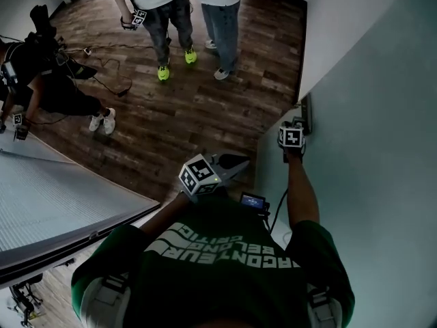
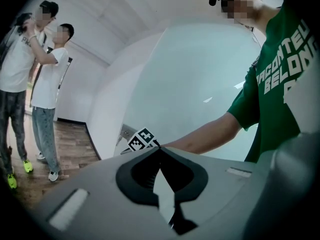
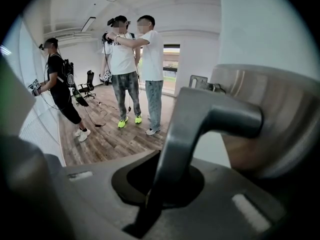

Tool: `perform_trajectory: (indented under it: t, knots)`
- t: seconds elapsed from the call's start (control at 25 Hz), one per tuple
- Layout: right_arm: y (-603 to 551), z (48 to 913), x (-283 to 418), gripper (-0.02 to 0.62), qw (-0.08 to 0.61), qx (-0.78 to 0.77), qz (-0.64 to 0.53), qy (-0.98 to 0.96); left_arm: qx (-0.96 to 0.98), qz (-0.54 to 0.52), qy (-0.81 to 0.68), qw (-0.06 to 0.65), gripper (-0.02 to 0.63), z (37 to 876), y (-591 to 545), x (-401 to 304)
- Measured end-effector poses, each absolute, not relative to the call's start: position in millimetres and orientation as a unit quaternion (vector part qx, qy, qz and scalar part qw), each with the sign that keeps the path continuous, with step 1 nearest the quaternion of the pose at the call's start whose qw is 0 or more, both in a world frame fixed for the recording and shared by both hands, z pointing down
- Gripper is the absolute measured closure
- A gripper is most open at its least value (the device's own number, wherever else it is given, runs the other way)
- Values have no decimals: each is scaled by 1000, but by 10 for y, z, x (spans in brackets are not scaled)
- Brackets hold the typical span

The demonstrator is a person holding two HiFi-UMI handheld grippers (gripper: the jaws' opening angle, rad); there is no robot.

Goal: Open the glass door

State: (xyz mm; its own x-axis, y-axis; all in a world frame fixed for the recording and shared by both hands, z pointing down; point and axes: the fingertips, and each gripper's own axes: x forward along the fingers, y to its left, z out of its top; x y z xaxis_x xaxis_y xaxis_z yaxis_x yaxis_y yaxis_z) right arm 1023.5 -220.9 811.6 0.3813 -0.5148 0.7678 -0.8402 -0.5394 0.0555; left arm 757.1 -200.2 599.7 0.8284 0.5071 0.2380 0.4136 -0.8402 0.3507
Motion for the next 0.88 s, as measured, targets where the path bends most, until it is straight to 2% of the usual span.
perform_trajectory:
  t: [0.52, 0.88]
  knots:
    - [-1814, 8092, 10567, 603, 213, 815, 371, -391, 947, 141, 263, 122, 591, 5787, -2340, 7901]
    - [-1538, 8147, 10827, 603, 206, 824, 380, -366, 949, 147, 249, 124, 591, 5906, -2415, 7840]
